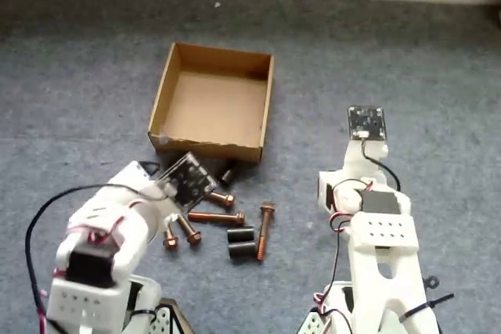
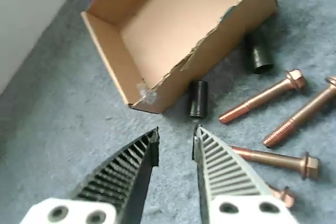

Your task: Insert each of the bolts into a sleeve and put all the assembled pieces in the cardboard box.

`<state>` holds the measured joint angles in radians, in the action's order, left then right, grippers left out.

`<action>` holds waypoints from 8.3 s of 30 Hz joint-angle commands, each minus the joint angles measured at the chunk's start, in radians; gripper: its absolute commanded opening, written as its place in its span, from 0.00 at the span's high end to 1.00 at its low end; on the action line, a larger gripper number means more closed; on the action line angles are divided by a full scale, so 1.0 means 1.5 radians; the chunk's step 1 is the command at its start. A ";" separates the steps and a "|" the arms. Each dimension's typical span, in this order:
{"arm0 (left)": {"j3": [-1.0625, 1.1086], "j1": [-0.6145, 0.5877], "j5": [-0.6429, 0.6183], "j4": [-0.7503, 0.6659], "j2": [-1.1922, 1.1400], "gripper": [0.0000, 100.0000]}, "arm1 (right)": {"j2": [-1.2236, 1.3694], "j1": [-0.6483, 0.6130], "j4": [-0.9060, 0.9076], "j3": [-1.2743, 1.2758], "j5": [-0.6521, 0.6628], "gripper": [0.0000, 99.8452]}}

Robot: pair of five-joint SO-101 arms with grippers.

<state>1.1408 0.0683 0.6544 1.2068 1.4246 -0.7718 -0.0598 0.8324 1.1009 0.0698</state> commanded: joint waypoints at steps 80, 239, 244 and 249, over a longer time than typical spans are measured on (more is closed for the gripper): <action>-0.145 0.115 -0.442 -0.143 -0.142 0.99 | -0.170 -0.213 0.348 -0.283 -0.111 0.99; 0.043 -0.147 -0.501 0.060 0.213 0.63 | -0.693 -0.323 -0.247 0.433 -0.139 1.00; 0.169 -0.232 -0.431 0.041 0.213 0.63 | -0.692 -0.276 -0.185 0.347 -0.139 1.00; 0.252 -0.281 -0.426 -0.021 0.213 0.73 | -0.626 -0.277 -0.181 0.258 -0.137 1.00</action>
<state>1.4645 -0.3000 0.0008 1.2482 1.7377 -1.7860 -0.4895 0.5669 1.6072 -0.1266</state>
